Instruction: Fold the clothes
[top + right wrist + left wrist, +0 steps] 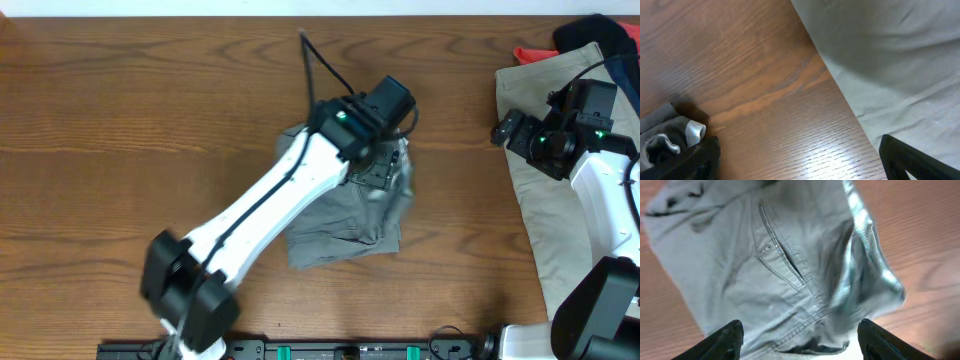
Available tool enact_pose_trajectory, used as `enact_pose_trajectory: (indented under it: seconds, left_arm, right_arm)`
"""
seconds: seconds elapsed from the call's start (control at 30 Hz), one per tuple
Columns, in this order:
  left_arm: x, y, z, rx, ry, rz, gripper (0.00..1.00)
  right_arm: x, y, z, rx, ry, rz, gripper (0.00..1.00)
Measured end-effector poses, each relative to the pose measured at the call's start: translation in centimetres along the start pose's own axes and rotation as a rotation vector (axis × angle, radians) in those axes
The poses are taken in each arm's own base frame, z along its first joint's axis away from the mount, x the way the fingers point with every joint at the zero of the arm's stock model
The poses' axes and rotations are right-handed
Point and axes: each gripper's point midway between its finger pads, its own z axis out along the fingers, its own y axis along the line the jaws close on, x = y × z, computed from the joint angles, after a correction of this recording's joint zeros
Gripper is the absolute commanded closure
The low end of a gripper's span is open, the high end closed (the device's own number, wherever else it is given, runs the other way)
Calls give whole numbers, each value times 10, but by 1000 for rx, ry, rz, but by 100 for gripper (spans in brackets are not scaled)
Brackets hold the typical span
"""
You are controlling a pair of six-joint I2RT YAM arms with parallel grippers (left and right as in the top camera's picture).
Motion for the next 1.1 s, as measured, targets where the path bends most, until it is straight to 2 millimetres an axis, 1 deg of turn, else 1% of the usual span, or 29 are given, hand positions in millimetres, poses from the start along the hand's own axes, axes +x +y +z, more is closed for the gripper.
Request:
enact_pose_trajectory:
  seconds: [0.07,0.13,0.2,0.23,0.3,0.47,0.57,0.73,0.83,1.1]
  left_arm:
    - [0,0,-8,9,-13,-14,43]
    - [2,0,-7,10,-5,-21,53]
    - [5,-1,3,10,15,-22,63]
    - [7,-1,9,13,27,-25,66]
    - [14,-4,27,29,62,-25,71]
    - [35,-18,76,117,159,-29,71]
    - [43,-28,93,186,181,-30,71]
    - [41,-49,104,307,154,-17,71]
    - [48,-59,109,370,164,-9,71]
    - [72,-73,119,421,208,3,71]
  right_arm:
    - [0,0,0,0,0,0,1]
    - [0,0,0,0,0,0,1]
    - [0,0,0,0,0,0,1]
    - [0,0,0,0,0,0,1]
    - [0,0,0,0,0,0,1]
    - [0,0,0,0,0,0,1]
    - [0,0,0,0,0,0,1]
    - [0,0,0,0,0,0,1]
    - [0,0,0,0,0,0,1]
    - [0,0,0,0,0,0,1]
